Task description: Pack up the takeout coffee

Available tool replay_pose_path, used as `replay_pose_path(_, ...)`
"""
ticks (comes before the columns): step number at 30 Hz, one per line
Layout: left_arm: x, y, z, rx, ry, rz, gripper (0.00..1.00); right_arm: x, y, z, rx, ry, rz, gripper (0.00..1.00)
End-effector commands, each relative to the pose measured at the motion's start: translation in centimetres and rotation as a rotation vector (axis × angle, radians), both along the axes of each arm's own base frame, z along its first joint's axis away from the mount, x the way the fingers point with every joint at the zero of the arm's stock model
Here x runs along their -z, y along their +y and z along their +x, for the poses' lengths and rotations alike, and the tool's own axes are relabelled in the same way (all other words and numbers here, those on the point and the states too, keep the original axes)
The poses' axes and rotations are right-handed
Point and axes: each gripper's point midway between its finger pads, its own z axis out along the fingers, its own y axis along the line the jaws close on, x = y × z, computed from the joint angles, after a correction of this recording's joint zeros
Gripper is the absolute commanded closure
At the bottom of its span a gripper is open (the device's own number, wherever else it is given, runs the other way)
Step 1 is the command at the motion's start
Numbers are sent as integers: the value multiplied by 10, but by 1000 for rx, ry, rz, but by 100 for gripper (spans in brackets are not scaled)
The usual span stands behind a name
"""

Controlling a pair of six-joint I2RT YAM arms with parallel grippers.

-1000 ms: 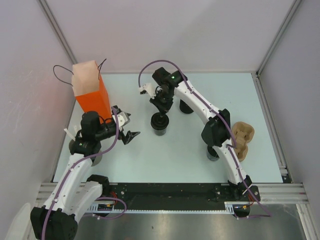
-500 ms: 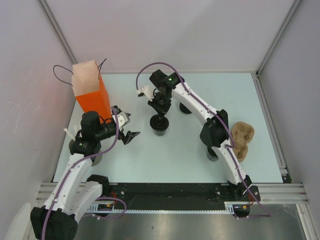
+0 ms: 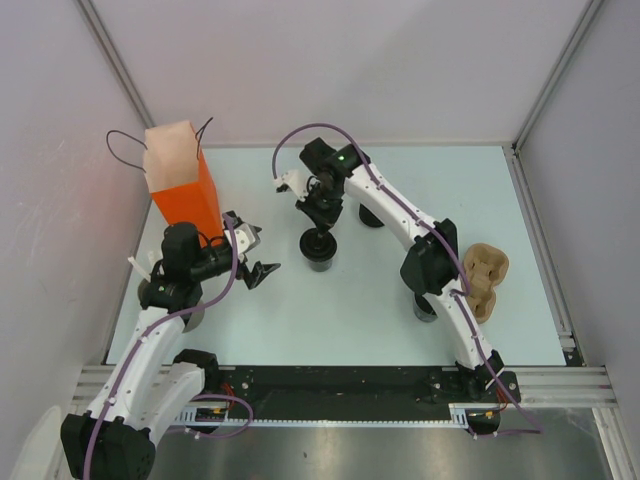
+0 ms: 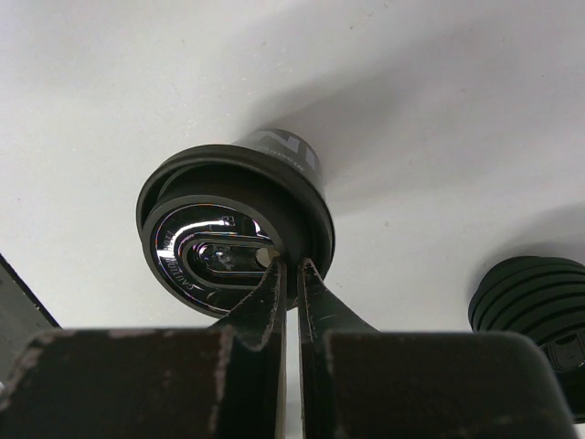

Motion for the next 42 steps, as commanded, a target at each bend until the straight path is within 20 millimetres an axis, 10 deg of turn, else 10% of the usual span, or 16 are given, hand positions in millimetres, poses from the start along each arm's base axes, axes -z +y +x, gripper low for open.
replay_pose_path(1,-5,-1,1,21,-39,-6,0,-53,0,-1,9,-64,95,95)
replay_pose_path(42,-3,0,2,20,-31,-5,0,-15,-3,-3,10,11,23,92)
